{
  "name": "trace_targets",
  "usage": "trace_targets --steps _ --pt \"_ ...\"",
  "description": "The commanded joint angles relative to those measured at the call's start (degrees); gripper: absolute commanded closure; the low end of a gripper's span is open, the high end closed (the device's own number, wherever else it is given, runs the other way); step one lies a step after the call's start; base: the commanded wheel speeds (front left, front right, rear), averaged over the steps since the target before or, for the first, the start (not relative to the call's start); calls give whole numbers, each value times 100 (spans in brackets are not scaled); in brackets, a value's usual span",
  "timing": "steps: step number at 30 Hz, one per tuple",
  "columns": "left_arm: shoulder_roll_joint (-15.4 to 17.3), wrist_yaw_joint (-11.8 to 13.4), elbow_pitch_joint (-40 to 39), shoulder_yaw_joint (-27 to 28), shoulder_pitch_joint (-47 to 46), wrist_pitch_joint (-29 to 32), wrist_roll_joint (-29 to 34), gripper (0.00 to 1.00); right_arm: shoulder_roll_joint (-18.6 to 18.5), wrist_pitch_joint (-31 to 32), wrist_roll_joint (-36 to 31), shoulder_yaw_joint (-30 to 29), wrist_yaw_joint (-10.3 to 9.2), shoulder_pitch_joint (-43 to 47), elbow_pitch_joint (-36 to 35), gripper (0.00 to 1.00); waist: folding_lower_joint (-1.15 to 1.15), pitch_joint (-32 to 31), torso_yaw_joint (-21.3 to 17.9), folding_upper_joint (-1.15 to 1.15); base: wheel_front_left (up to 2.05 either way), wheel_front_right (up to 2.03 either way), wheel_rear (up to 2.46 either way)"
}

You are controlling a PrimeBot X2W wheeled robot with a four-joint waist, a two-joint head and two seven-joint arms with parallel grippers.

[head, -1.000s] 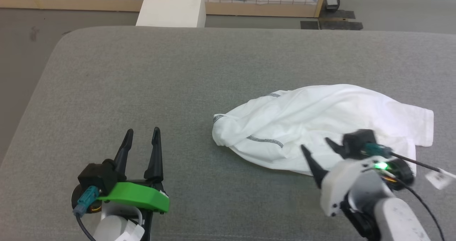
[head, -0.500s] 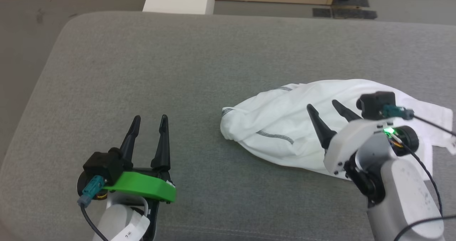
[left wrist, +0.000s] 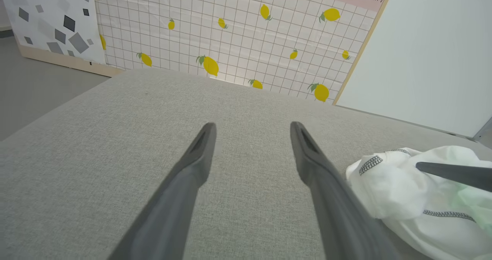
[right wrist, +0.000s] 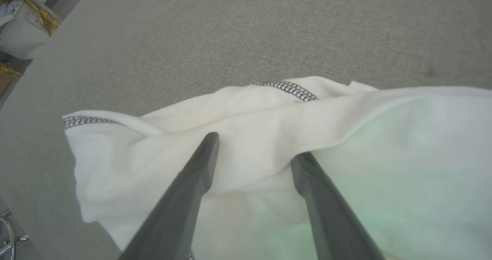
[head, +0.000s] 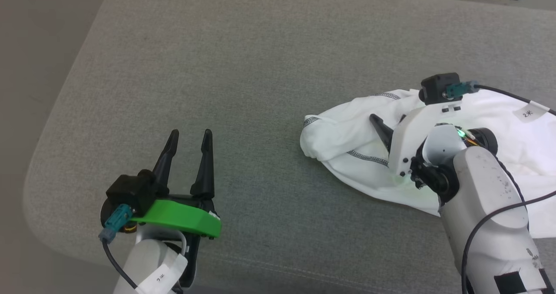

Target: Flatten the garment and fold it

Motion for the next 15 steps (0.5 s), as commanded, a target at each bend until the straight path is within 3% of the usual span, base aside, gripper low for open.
trace_targets --steps 1,9,15 --pt "-15 51 13 -16 -87 -22 -75 0 -1 -117 18 21 -9 -138 60 100 0 51 63 0 0 0 0" --pt "-15 86 72 131 59 -22 -21 0 -1 -833 5 -270 -9 114 -124 100 0 -248 -150 0 0 0 0" --pt "-15 62 73 241 226 -22 77 0 -1 -999 -502 -1046 -9 1145 -1408 100 0 -555 -439 0 0 0 0"
